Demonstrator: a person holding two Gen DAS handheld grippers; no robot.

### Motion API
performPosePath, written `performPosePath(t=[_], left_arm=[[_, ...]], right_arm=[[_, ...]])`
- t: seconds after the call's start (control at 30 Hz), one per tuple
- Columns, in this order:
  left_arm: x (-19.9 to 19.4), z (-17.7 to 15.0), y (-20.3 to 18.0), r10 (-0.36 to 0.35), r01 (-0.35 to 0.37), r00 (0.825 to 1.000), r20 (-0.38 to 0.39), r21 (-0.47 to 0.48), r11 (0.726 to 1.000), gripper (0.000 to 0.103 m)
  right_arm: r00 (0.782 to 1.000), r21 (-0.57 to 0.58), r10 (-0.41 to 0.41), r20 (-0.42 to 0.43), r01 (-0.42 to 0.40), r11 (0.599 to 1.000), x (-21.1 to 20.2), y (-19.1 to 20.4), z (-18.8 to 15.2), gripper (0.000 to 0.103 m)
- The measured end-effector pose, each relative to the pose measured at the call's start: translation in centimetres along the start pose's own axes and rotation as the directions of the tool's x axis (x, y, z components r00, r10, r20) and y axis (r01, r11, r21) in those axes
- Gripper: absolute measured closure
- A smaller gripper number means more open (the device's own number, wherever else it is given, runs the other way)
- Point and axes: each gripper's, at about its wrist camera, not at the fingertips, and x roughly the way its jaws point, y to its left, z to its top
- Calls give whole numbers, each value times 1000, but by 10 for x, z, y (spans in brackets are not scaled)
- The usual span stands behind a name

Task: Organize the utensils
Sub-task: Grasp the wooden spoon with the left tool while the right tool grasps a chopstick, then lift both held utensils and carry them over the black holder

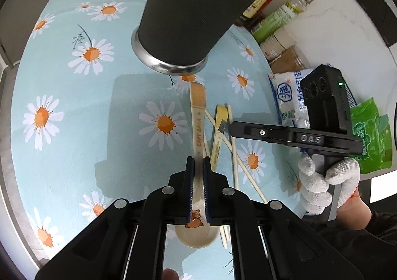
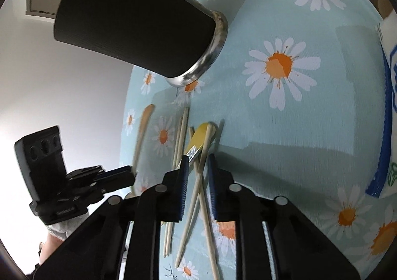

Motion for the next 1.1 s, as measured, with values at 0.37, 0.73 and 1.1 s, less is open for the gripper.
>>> performPosePath(t=[0.37,0.73,1.1], left_arm=[[-16,-17,0,-5,7,998,60,-38,999,97],[-26,-19,-10,-43,43,993,113,-1,999,97],[-47,-20,-15,-110,98,970,217,66,993,97]], right_arm=[[999,27,-31,-9,32,999,22,6,10,97],[997,-34,-7,78,10,999,-13,34,-5,97],[965,-94,-89,246,116,989,-67,68,-29,97]])
